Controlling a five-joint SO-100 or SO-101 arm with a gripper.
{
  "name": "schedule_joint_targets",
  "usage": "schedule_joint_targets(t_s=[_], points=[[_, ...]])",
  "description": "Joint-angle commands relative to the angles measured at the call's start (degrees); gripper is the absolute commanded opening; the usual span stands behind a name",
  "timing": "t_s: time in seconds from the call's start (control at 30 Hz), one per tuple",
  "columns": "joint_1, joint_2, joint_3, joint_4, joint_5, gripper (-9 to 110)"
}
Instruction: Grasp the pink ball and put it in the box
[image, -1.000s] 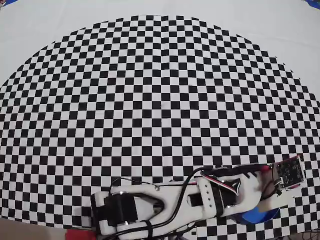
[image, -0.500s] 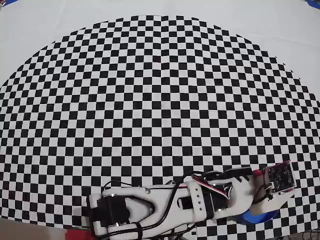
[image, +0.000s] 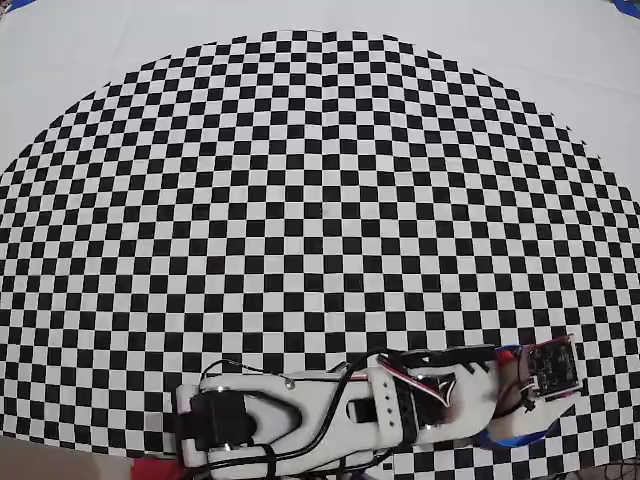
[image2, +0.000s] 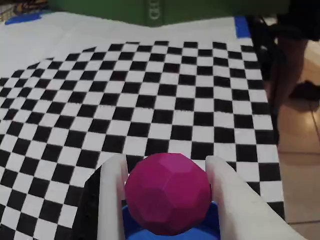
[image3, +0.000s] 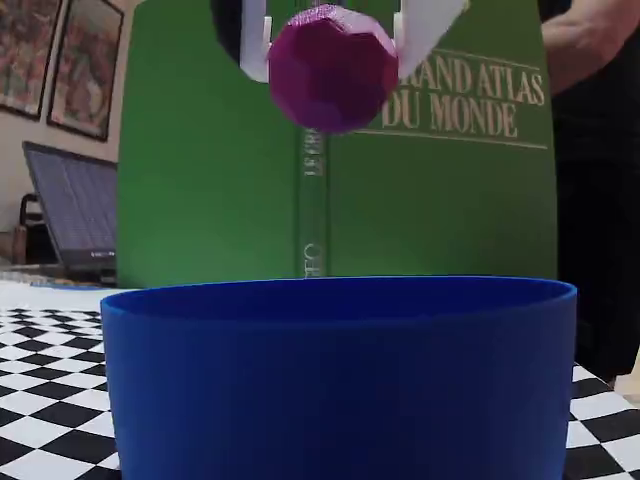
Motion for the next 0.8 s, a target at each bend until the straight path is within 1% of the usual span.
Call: schedule_joint_targets(t_s=[0.0,0.77], points=[[0.70,2.99,0.00,0.00,-0.44,0],[1.67,7.73,5.45,0.09,-0.44,0]])
